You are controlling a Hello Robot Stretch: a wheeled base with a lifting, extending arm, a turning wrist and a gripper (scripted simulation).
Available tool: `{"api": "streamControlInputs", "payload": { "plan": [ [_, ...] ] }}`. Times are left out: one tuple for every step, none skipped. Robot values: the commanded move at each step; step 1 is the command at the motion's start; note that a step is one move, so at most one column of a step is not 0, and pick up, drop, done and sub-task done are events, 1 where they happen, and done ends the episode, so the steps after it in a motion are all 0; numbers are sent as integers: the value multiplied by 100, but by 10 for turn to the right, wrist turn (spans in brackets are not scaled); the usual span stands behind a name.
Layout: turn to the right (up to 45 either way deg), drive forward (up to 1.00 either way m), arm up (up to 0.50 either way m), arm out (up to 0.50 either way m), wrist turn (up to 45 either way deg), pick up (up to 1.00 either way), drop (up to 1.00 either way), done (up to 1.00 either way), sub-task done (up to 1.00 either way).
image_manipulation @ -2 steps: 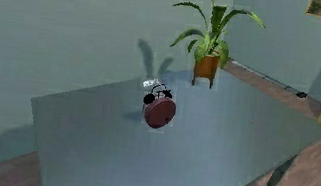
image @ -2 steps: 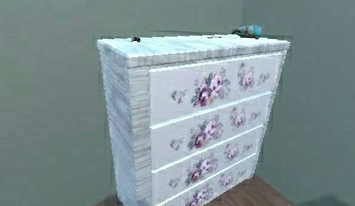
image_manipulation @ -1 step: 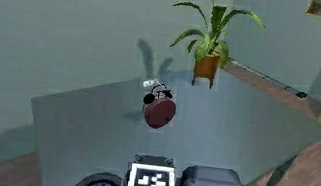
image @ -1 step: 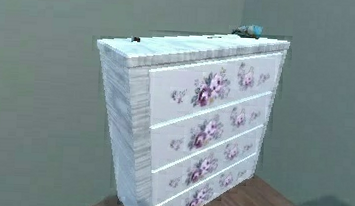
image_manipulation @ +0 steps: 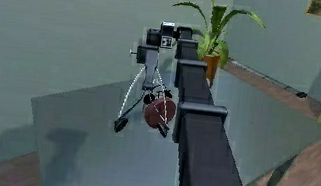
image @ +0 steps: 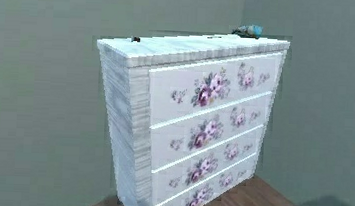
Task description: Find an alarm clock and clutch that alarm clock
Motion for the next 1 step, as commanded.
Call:
{"api": "streamControlInputs", "payload": {
  "plan": [
    [0,0,0,0,450,0,0,0,0]
  ]
}}
